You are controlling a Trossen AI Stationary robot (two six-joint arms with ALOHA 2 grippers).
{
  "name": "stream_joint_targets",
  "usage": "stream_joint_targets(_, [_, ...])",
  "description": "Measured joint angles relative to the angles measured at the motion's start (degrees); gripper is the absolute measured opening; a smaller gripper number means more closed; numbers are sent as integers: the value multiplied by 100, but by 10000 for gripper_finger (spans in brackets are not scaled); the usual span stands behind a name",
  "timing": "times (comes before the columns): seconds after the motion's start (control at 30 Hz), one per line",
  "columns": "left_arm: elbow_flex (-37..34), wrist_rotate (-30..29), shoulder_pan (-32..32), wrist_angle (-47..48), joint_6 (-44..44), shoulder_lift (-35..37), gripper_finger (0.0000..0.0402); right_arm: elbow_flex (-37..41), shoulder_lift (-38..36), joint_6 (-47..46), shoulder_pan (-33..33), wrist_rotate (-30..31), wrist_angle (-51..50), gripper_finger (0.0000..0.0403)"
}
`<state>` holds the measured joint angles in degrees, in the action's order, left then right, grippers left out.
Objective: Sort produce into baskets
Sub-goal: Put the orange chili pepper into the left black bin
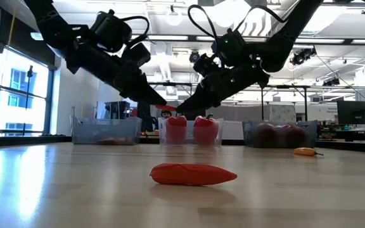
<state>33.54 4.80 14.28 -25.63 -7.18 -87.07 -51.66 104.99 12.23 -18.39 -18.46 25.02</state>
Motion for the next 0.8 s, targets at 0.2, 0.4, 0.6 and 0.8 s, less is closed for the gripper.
stream_joint_targets(0.2, [0, -41, 4, 65, -109, 0, 55, 0, -4, -17, 0, 0, 4, 0])
stream_joint_targets(0.4, [0, -102, 9, 117, -254, 0, 48, -1, -4, -17, 2, 2, 8, 0])
stream_joint_targets(0.6, [-7, -106, 44, 513, -256, 0, 83, -2, -9, -17, 0, 22, 11, 0])
stream_joint_targets(0.8, [-7, -105, 44, 490, -254, 0, 107, -2, -9, -18, 0, 22, 15, 0])
